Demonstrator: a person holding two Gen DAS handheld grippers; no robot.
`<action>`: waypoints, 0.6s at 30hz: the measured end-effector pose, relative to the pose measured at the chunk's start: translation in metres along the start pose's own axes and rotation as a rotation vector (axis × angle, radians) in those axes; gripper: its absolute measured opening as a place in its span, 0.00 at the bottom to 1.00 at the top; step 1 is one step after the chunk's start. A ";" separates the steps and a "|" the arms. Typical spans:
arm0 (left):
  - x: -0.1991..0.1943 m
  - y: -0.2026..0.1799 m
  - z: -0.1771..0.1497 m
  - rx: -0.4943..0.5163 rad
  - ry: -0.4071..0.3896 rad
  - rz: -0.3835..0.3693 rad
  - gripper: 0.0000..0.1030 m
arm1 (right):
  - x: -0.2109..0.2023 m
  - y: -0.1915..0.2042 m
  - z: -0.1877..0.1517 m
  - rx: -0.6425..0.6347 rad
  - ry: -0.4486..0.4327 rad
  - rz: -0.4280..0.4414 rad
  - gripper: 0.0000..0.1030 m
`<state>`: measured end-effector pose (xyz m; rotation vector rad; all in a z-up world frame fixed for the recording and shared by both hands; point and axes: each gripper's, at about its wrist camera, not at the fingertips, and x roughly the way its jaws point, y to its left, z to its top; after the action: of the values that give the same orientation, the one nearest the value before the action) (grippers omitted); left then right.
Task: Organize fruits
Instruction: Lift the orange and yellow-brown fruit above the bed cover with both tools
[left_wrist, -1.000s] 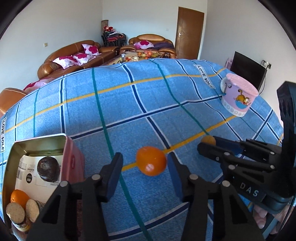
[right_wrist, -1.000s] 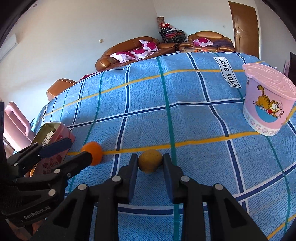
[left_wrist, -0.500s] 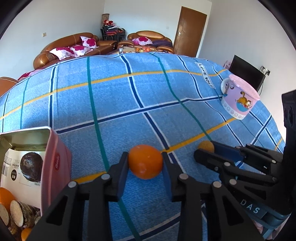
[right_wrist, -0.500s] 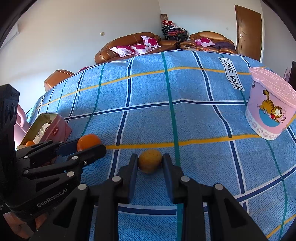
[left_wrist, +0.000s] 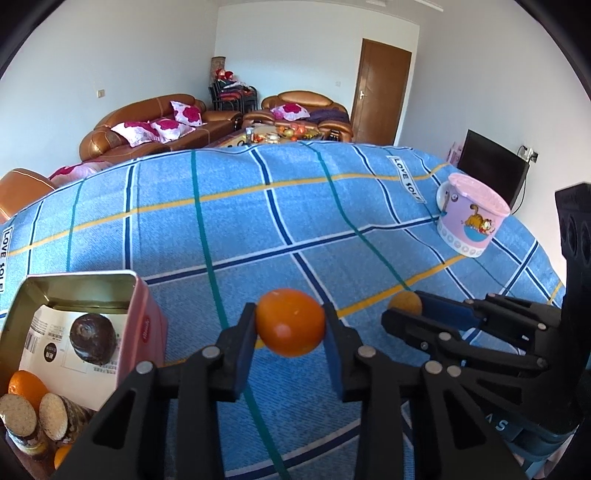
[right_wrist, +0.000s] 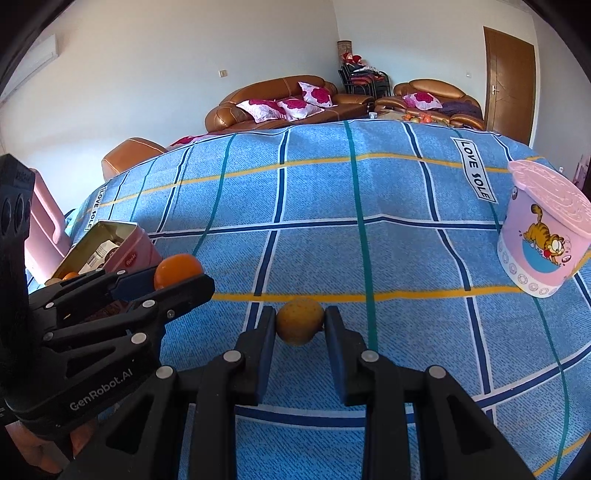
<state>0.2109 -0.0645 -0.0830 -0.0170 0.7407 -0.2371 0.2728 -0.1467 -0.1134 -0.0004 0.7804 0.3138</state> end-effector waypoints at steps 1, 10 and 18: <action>-0.001 -0.001 0.000 0.003 -0.006 0.002 0.35 | -0.001 0.001 0.000 -0.005 -0.007 -0.001 0.28; -0.010 -0.003 -0.002 0.018 -0.042 0.020 0.35 | -0.012 0.006 0.000 -0.029 -0.061 -0.006 0.28; -0.018 -0.006 -0.004 0.030 -0.078 0.031 0.35 | -0.020 0.008 -0.001 -0.038 -0.102 -0.002 0.28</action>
<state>0.1939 -0.0659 -0.0730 0.0140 0.6594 -0.2169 0.2563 -0.1449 -0.0992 -0.0213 0.6735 0.3239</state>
